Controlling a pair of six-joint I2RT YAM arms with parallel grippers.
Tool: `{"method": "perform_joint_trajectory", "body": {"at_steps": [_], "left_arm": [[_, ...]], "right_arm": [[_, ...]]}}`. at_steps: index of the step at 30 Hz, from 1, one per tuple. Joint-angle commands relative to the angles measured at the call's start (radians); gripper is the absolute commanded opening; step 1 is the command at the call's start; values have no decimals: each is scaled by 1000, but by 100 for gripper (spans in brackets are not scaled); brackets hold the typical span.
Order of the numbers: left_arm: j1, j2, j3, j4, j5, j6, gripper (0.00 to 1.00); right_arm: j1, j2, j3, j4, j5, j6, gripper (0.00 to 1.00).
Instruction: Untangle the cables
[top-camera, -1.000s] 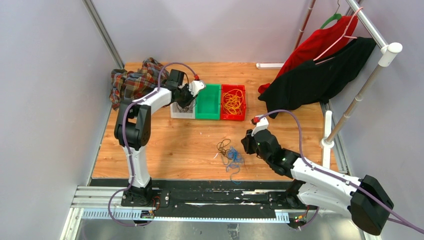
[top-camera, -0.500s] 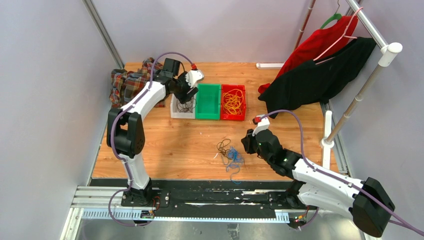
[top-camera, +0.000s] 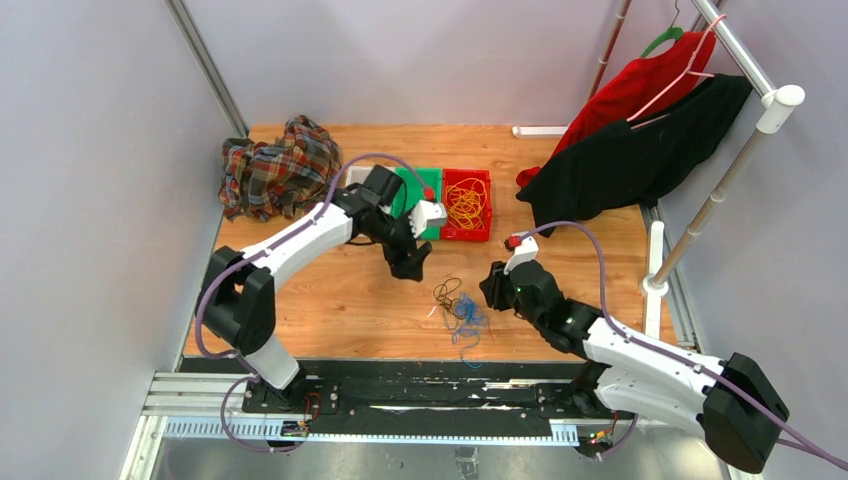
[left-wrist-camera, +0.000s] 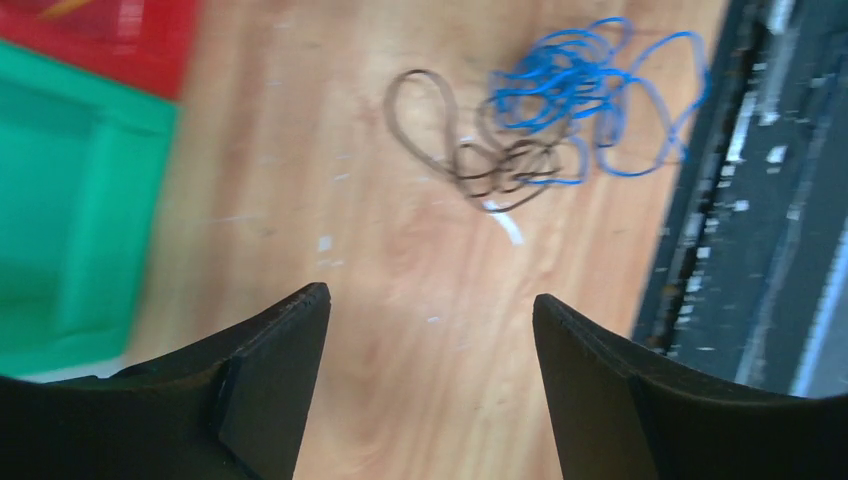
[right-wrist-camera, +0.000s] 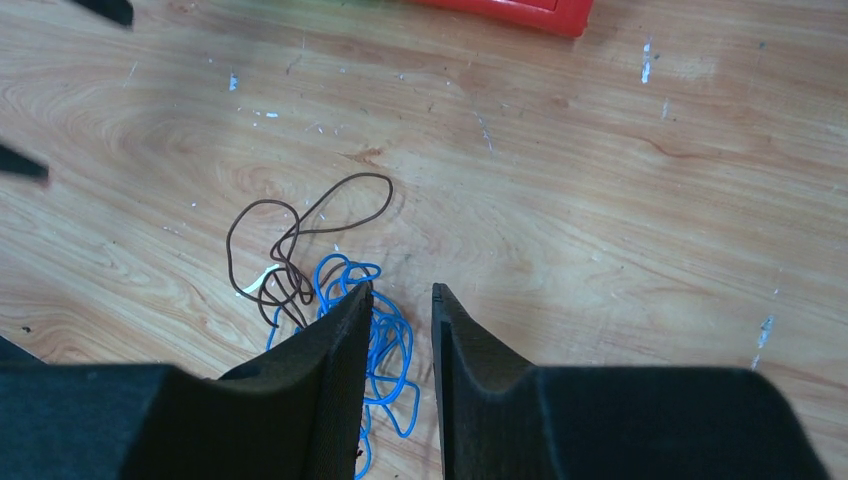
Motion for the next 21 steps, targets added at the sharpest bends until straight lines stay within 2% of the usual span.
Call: {"method": "perform_joint_trajectory", "body": {"at_steps": [1, 4, 12, 19, 21], "left_arm": [[-67, 15, -45, 32, 101, -242, 79], [-93, 35, -86, 125, 79, -387, 79], [-118, 110, -157, 348, 41, -582, 74], [-160, 174, -170, 417, 25, -623, 59], [-165, 184, -170, 419, 17, -623, 52]], "right_arm": [[-15, -8, -19, 16, -3, 24, 29], [-16, -10, -16, 13, 2, 25, 29], [-16, -16, -8, 4, 8, 19, 28], [-15, -31, -15, -6, 14, 14, 27], [-15, -37, -18, -5, 16, 13, 27]]}}
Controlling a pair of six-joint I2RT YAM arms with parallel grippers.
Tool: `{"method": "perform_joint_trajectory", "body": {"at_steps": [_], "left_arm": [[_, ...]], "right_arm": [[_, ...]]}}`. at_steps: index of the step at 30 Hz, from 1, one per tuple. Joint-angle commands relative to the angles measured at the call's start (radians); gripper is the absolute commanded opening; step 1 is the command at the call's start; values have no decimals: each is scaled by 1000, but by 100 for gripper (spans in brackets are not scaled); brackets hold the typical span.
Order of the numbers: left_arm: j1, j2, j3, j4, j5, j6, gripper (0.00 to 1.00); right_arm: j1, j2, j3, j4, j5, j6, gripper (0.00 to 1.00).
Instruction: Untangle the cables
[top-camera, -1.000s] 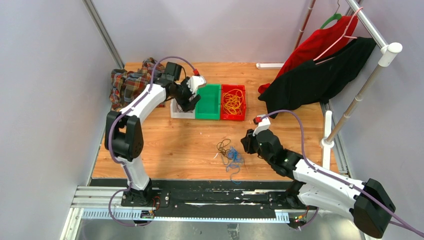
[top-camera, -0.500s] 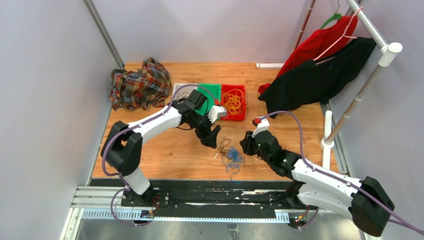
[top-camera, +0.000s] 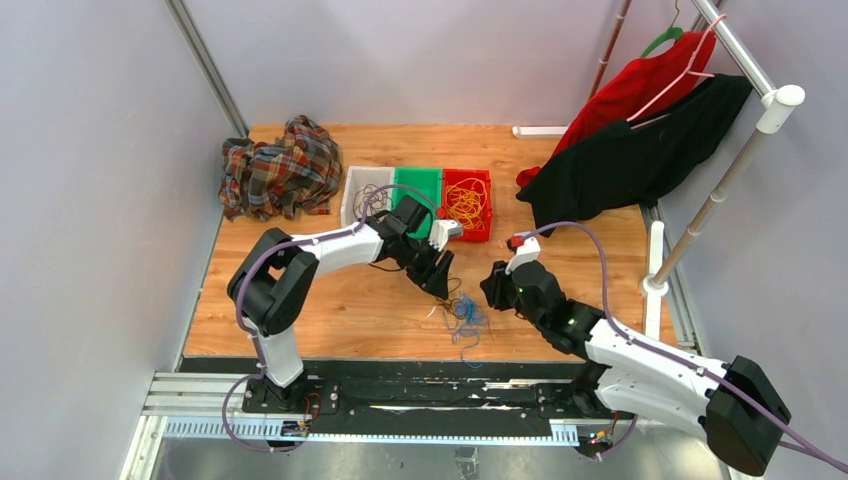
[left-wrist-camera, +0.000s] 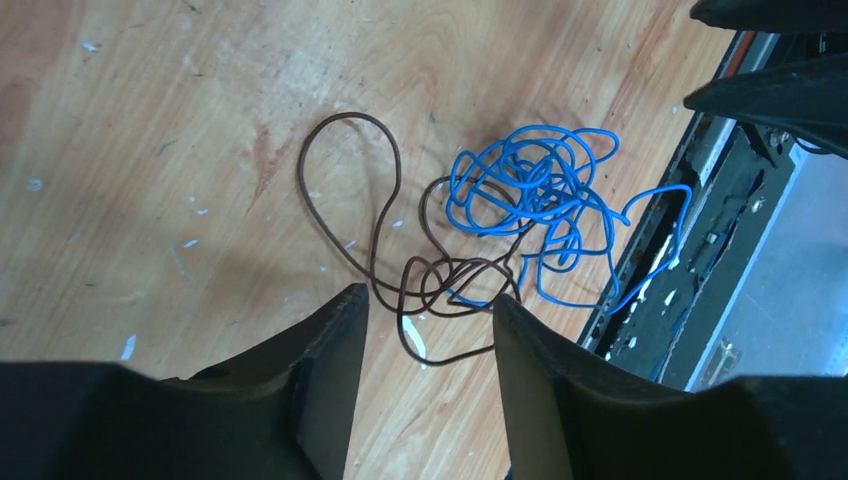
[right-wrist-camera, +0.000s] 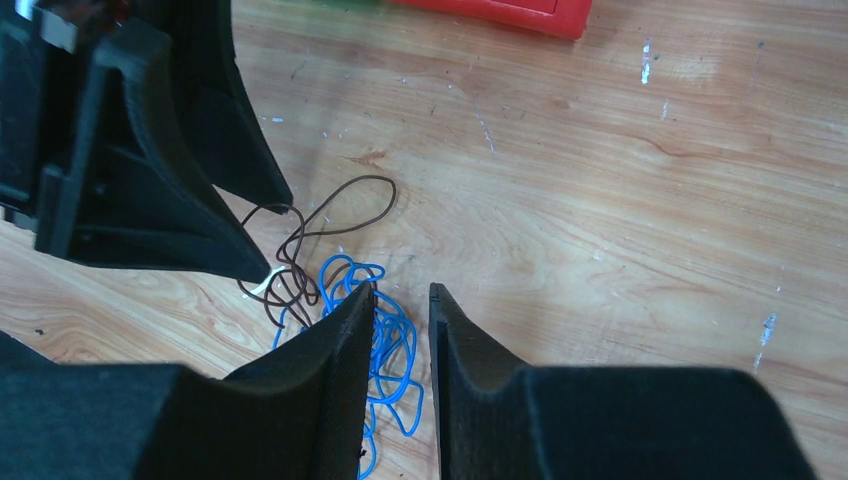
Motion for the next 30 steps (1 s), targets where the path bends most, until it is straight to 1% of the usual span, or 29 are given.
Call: {"method": "perform_joint_trajectory", "body": {"at_steps": [1, 2, 4, 5, 6, 7, 11, 14, 19, 25, 30], "left_arm": [[-23, 21, -5, 64, -14, -33, 44], [-22, 21, -1, 59, -18, -26, 36], [-22, 9, 13, 37, -42, -2, 15], [-21, -3, 24, 17, -53, 13, 7], [-21, -18, 37, -4, -61, 32, 3], [-21, -37, 47, -25, -64, 52, 1], [-22, -127, 90, -128, -61, 136, 1], [-21, -178, 122, -221, -56, 190, 1], [-21, -237, 189, -346, -9, 245, 1], [-21, -276, 250, -403, 22, 278, 1], [-21, -276, 297, -457, 66, 291, 1]], "right_arm": [[-16, -26, -11, -3, 15, -1, 27], [-14, -27, -11, 0, 14, -1, 27], [-16, -25, -14, 9, 5, -1, 27], [-16, -23, -15, 16, -2, -1, 27], [-15, -20, -15, 23, -11, -1, 28], [-14, -16, -17, 32, -21, -1, 30], [-15, -2, 1, 65, -99, -20, 41], [-9, 2, 28, 87, -143, -31, 45], [16, -5, 54, 155, -164, -50, 52], [77, -5, 93, 209, -153, -79, 53], [104, 37, 125, 245, -147, -92, 54]]}}
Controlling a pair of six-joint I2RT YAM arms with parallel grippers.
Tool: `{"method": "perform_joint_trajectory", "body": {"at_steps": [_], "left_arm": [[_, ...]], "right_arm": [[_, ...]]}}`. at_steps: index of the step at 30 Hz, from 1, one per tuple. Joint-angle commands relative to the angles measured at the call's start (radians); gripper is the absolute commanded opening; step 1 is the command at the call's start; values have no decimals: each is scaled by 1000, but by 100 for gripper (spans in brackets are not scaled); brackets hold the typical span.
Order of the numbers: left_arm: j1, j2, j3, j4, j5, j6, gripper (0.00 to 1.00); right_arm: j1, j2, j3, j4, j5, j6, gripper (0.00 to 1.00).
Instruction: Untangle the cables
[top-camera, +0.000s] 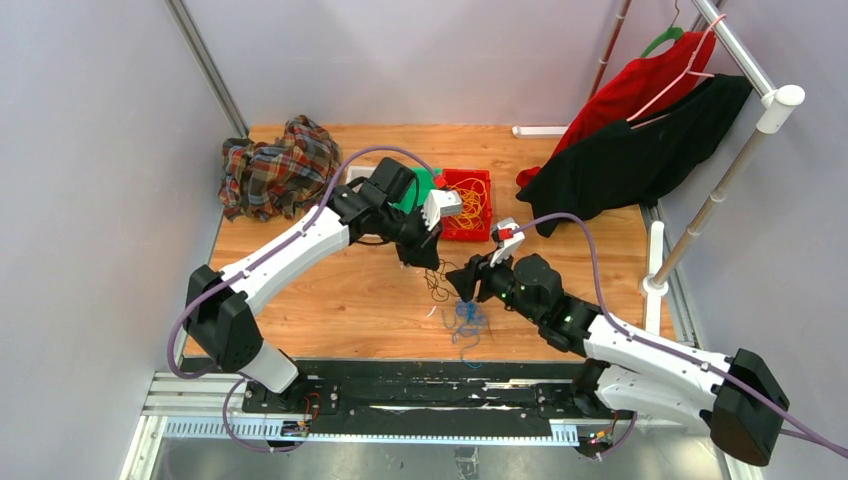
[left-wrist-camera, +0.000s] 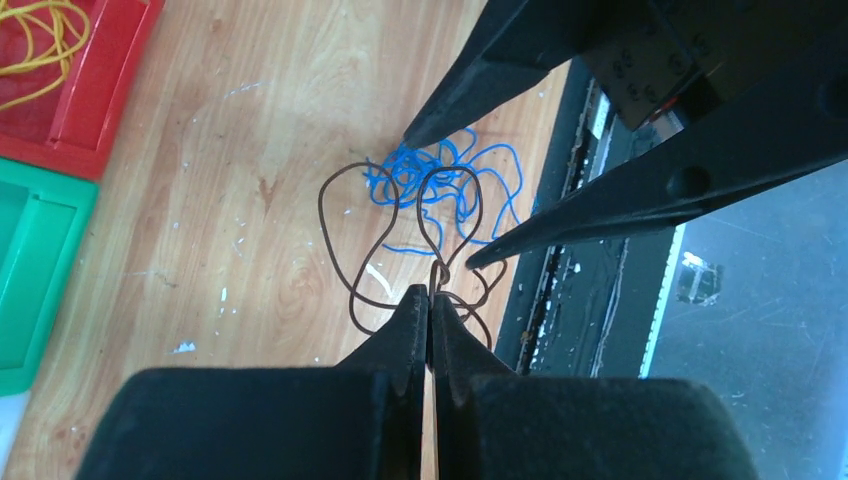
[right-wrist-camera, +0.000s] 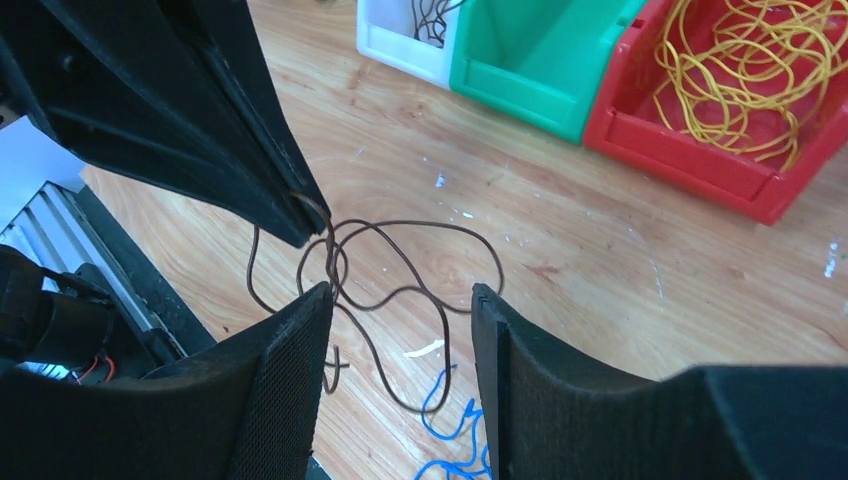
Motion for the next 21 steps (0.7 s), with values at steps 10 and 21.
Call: {"method": "perform_joint_trajectory", "body": {"at_steps": [10, 21], "left_arm": [[10, -46, 156, -202, 188, 79, 1], [301, -28, 406, -214, 200, 88, 1]], "right_arm": [[25, 182, 77, 119, 43, -5, 48], [24, 196, -82, 133, 94, 75, 38]]}}
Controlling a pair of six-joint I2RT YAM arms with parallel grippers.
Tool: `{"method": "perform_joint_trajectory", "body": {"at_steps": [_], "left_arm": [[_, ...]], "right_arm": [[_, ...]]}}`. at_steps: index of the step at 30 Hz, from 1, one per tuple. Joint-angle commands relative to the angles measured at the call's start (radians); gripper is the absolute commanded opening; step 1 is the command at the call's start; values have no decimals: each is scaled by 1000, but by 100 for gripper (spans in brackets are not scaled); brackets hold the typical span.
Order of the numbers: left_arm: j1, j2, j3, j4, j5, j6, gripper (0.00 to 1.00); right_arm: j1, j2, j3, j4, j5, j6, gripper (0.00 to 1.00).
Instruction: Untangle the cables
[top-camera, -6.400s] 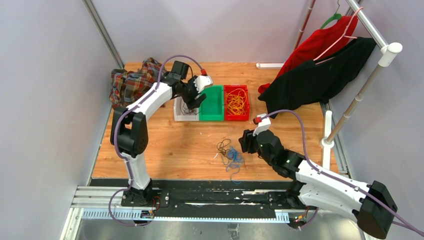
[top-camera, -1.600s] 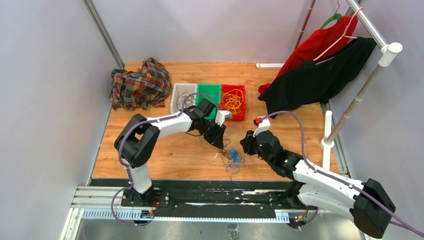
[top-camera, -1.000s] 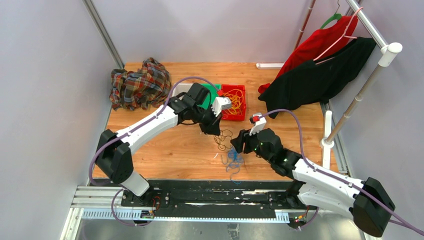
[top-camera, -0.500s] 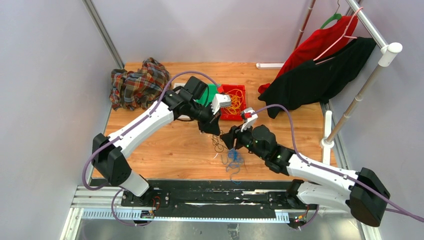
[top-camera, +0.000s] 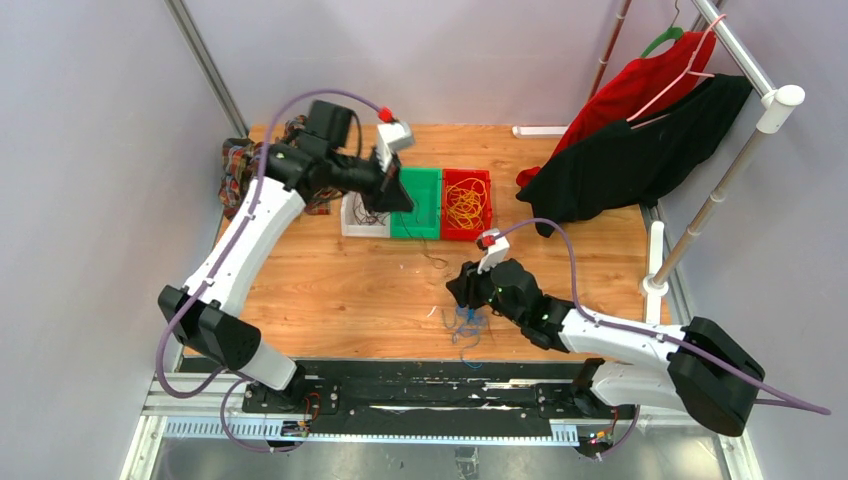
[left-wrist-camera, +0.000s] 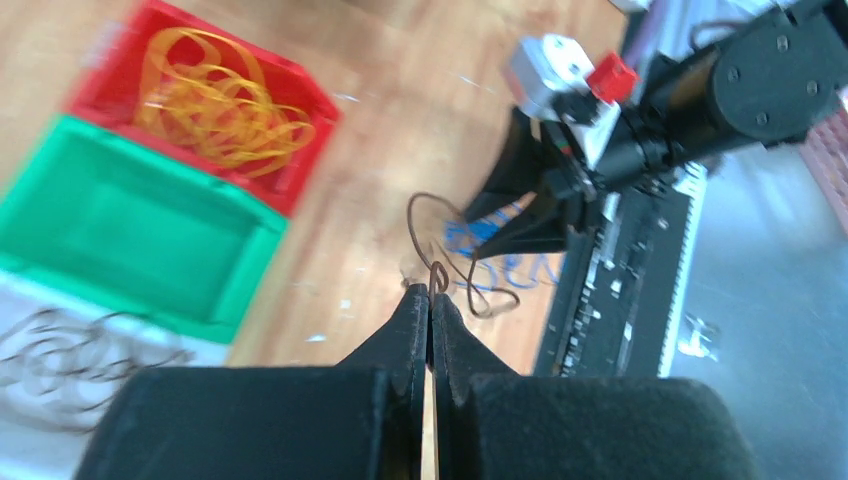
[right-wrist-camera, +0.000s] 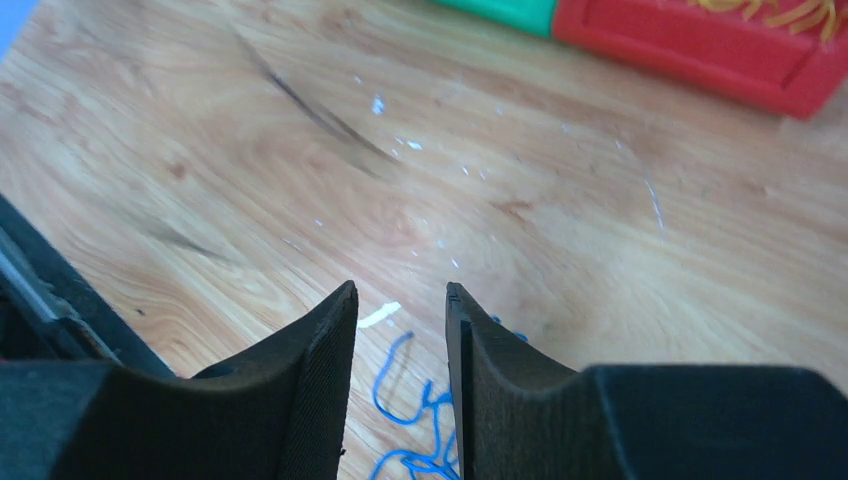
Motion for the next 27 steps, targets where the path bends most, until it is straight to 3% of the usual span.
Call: {"method": "perform_joint_trajectory", "body": {"at_steps": [1, 9, 17, 27], "left_arm": [[108, 2, 121, -13, 21, 26, 1], [178, 94, 186, 8, -238, 153, 1], [220, 172, 84, 289, -503, 223, 1], [257, 285, 122, 399, -557, 200, 1]], "right_arm": [[9, -34, -66, -2, 62, 43, 37], [7, -167, -132, -96, 127, 65, 38], [8, -275, -145, -208, 169, 78, 49], [7, -325, -160, -233, 197, 71, 50]]}}
